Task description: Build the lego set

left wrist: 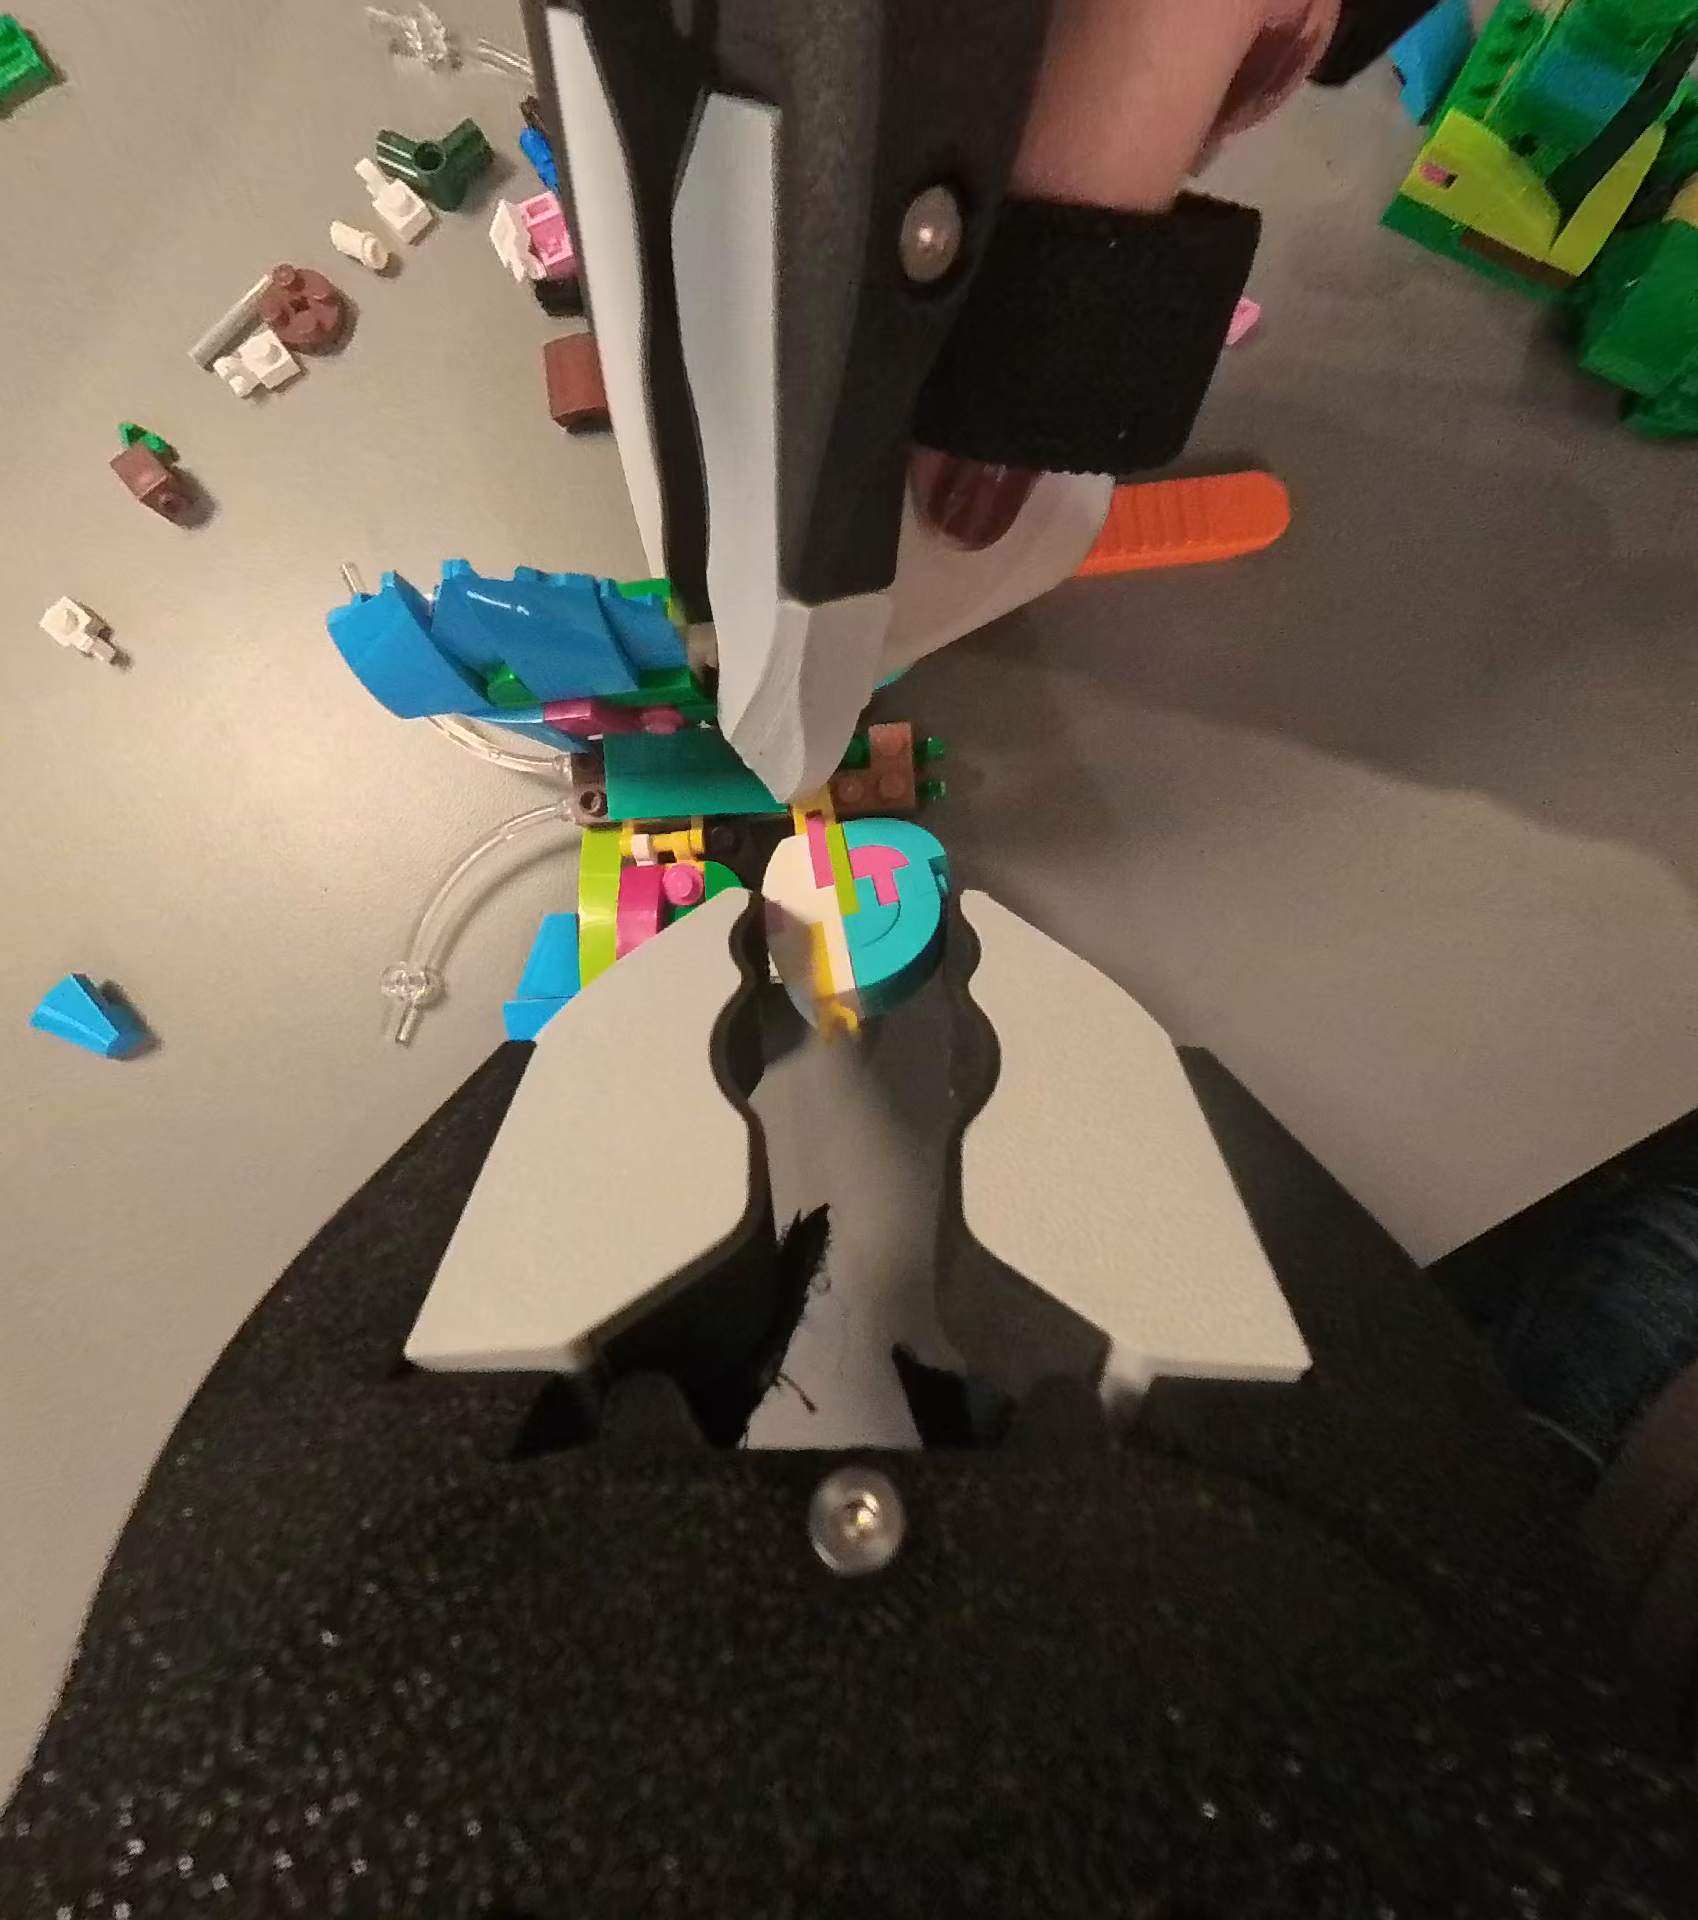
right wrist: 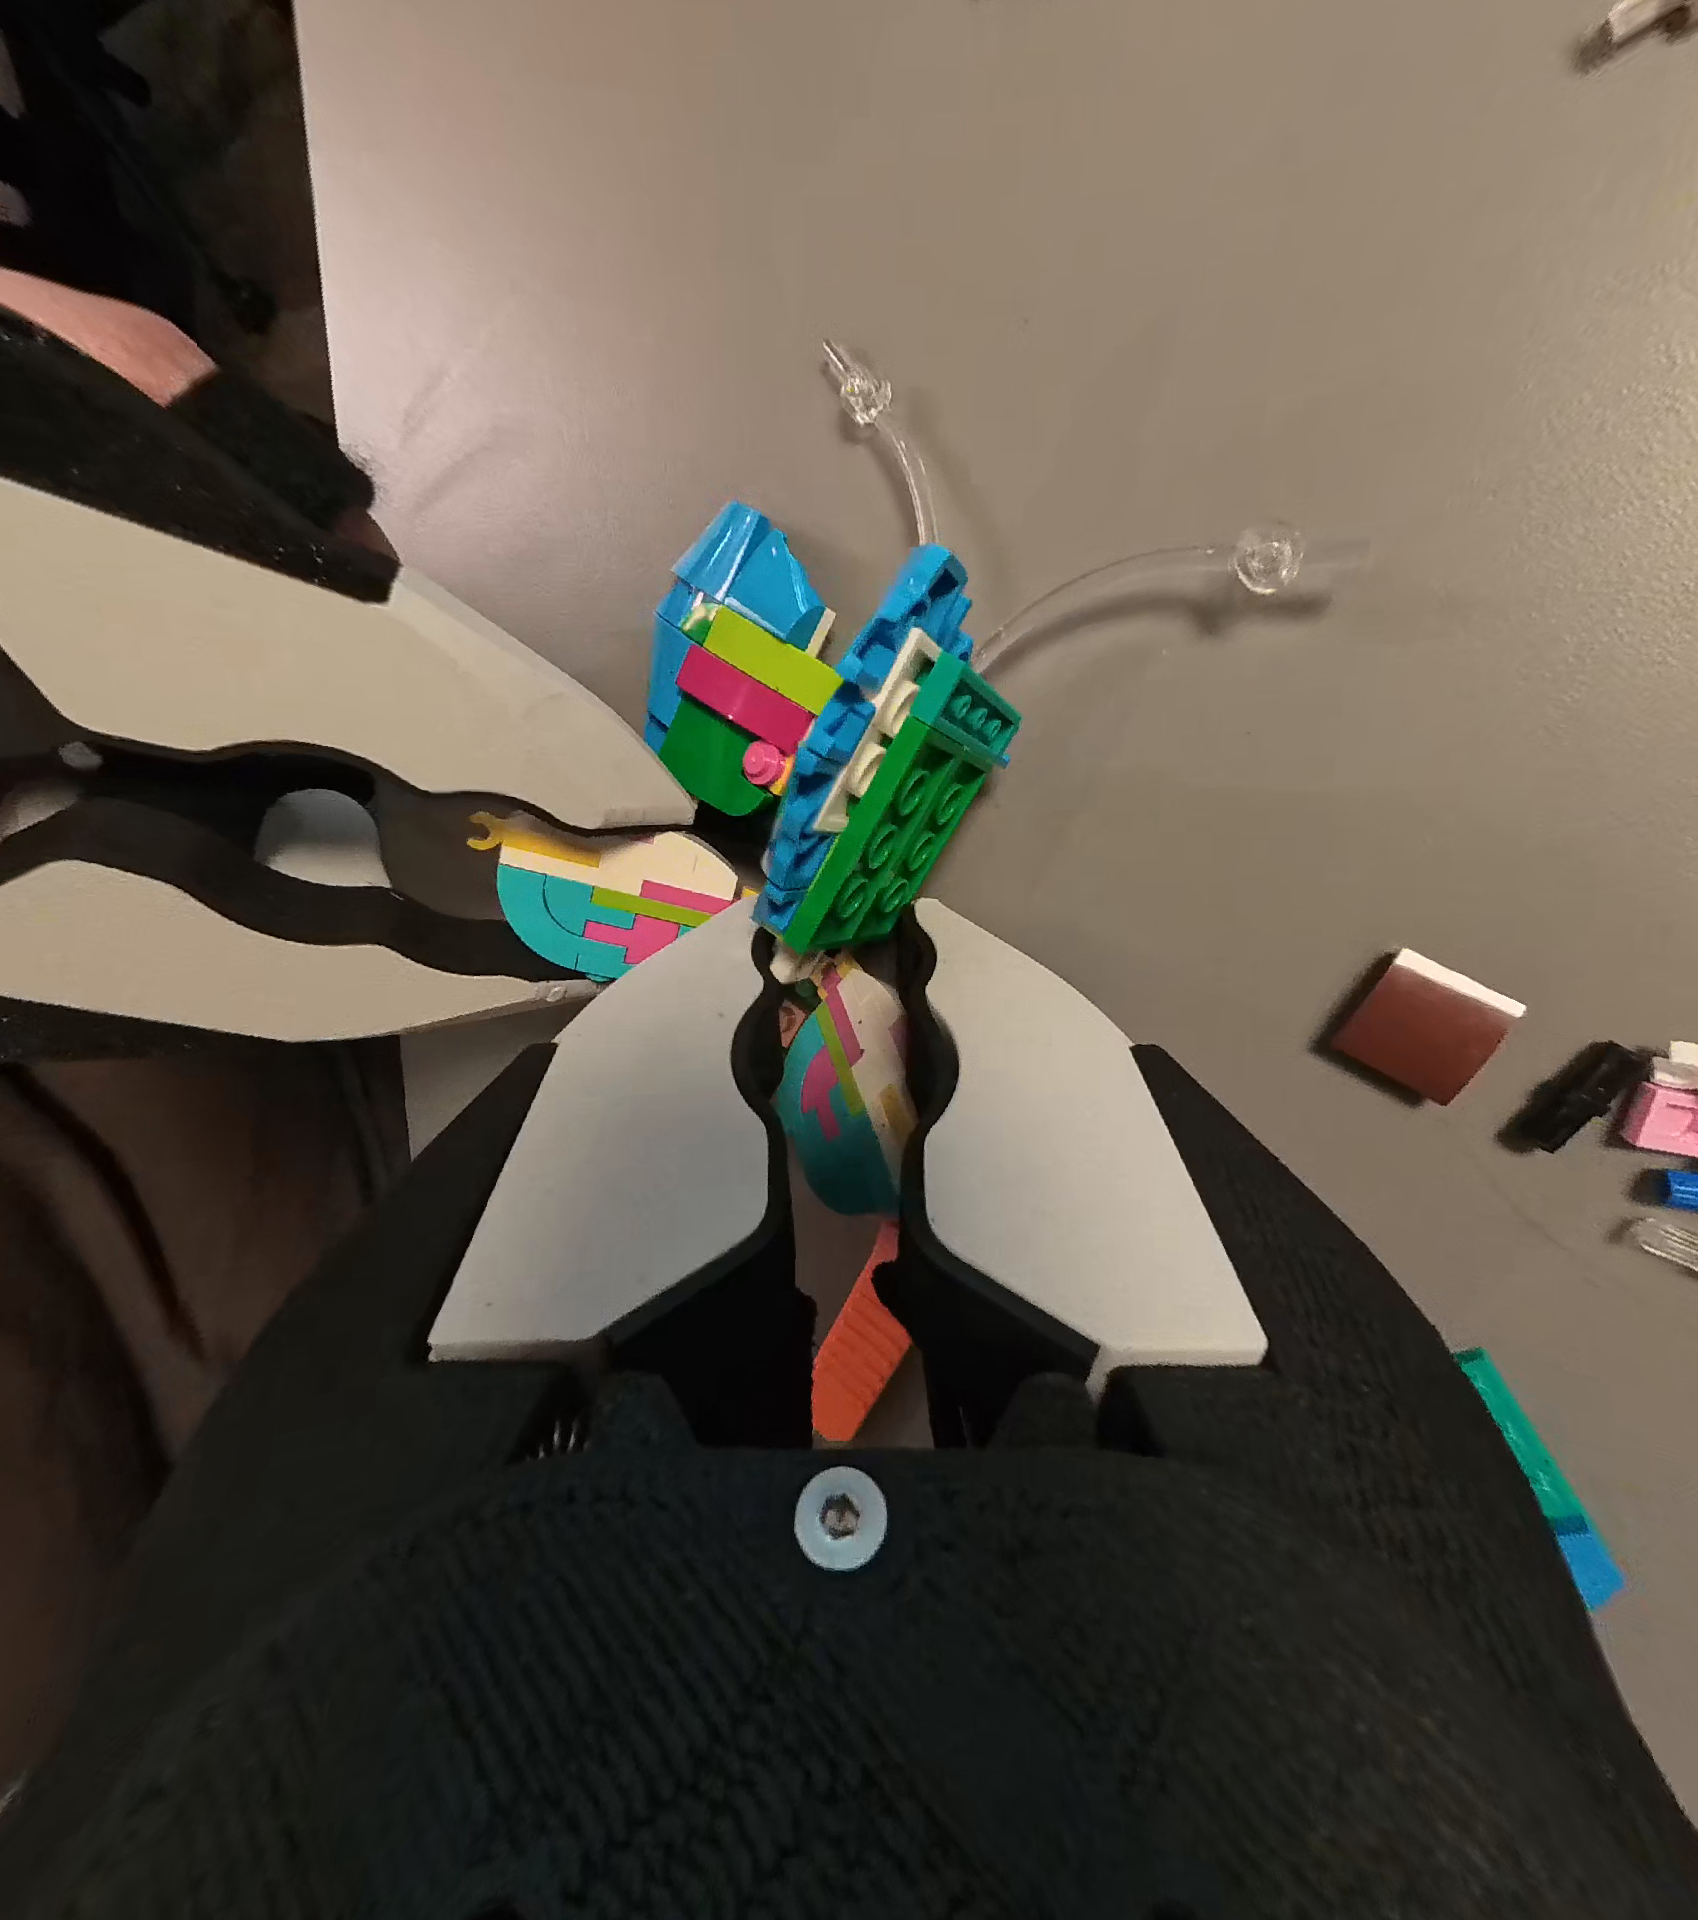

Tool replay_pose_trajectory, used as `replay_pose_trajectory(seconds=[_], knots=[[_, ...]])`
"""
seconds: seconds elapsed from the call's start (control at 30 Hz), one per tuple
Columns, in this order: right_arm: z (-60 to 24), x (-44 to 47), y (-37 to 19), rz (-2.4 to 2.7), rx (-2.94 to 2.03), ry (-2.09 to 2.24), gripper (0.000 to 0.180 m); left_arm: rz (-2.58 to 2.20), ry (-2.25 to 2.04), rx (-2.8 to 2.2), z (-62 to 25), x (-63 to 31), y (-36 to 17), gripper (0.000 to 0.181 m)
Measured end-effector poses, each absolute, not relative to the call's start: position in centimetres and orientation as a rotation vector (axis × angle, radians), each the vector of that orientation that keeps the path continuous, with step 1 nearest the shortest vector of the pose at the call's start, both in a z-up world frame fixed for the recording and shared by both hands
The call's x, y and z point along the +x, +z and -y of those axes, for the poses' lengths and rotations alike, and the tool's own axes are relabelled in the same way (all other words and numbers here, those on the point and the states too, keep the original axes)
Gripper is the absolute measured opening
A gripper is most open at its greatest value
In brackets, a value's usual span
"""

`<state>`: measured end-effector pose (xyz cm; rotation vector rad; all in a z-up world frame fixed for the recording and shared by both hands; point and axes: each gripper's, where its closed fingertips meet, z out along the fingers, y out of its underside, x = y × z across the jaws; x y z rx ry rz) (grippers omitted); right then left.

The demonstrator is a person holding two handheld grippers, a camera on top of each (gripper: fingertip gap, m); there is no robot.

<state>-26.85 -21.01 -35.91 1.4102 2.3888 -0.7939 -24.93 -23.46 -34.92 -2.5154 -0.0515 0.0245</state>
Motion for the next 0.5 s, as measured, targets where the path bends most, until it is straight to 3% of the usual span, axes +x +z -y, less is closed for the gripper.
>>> replay_pose_trajectory(seconds=[0.33, 0.5], knots=[[20.8, -26.9, -34.9, -2.337, 1.483, -0.953, 0.027, 0.014, 0.037, -2.503, 23.8, -24.8, -35.2, 0.032], [20.8, -27.3, -34.1, -2.374, 1.521, -0.995, 0.033, 0.012, 0.028, -2.443, 24.4, -24.2, -34.5, 0.053]])
